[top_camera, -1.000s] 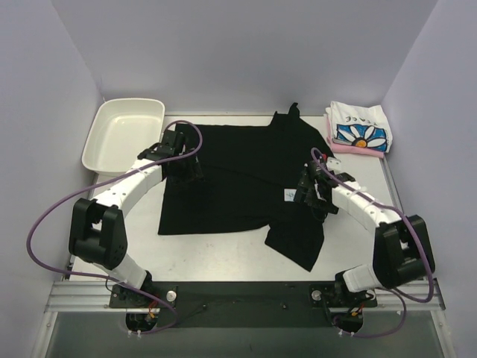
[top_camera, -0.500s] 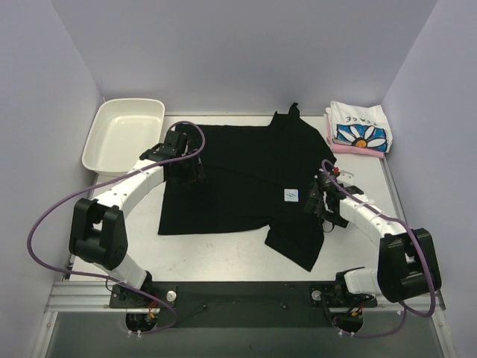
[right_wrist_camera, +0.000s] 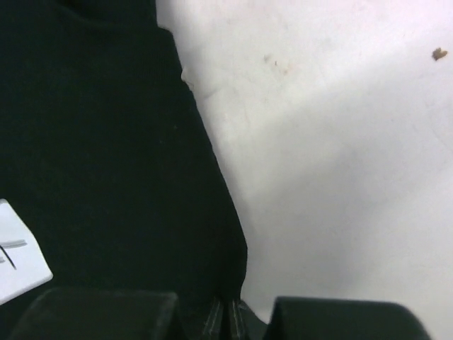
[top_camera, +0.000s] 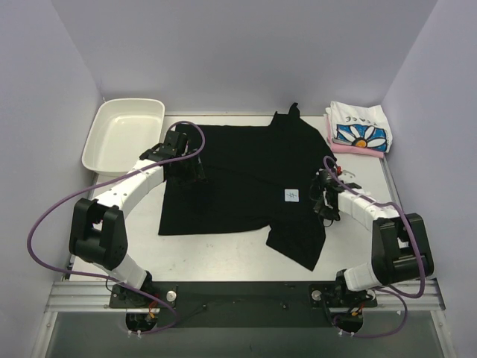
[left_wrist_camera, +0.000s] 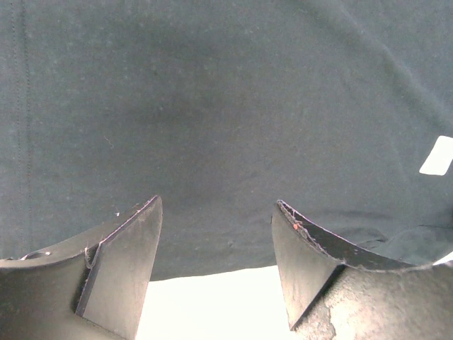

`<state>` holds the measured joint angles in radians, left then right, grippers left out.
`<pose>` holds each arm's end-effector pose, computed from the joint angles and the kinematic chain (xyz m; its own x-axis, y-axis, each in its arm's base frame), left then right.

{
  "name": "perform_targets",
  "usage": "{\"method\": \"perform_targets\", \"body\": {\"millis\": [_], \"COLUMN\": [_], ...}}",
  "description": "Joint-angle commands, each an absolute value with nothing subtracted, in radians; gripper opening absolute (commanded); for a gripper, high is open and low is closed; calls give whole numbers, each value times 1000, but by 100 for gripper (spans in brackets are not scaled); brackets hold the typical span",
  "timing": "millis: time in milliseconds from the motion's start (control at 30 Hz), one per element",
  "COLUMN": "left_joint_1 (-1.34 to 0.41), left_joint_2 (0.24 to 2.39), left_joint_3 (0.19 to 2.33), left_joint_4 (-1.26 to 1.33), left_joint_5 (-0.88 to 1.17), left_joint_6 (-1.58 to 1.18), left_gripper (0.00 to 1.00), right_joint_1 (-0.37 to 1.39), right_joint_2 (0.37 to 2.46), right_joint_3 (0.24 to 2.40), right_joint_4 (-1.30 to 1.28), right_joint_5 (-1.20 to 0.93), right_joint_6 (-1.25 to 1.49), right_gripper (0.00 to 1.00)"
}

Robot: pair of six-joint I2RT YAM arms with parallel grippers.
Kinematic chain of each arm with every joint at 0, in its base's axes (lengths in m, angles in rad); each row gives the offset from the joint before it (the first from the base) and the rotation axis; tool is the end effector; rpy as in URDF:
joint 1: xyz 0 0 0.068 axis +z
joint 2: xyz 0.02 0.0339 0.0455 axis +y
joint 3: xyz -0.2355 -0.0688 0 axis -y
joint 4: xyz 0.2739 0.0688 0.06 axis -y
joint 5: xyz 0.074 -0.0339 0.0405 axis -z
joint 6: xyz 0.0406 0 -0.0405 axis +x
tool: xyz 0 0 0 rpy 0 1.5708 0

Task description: Fold and stack the t-shirts

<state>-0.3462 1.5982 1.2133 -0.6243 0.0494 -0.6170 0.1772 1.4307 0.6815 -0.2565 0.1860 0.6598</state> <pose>0.3416 -0.1253 0.2047 -0.8598 -0.3042 -0.4102 -0.1641 0.9252 -0.3422 0.2863 0.0436 0.1079 -0.7033 0.4860 -0.5188 0.4497 0.8694 0.2048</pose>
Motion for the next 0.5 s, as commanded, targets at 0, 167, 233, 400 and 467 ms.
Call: {"method": "perform_targets", "body": {"millis": [0,167,233,400,467], "left_joint_1": [-350,-350,-350,-350,-350], "left_joint_2": [1582,1580,1580,1586,1591], "left_joint_3": [1226,1224,1226,1226,1227], "left_joint_4": [-603,-604,-604,-603,-598], "left_joint_5": [38,37,35,41,43], "left_joint_6": [-600,-600,-597,-595,-595], "left_gripper": [73,73,73,73,73], "right_joint_1": [175,204,250,353,364], "right_joint_2": [1477,1451,1445,1396,1394], "right_joint_3": [719,799,857,910,914], "right_joint_4": [-264,-342,-383,-452,-463], "right_joint_5": [186,256,319,417,419], "right_joint_6": [672,621,600,566,568], "right_gripper": [0,0,0,0,0]}}
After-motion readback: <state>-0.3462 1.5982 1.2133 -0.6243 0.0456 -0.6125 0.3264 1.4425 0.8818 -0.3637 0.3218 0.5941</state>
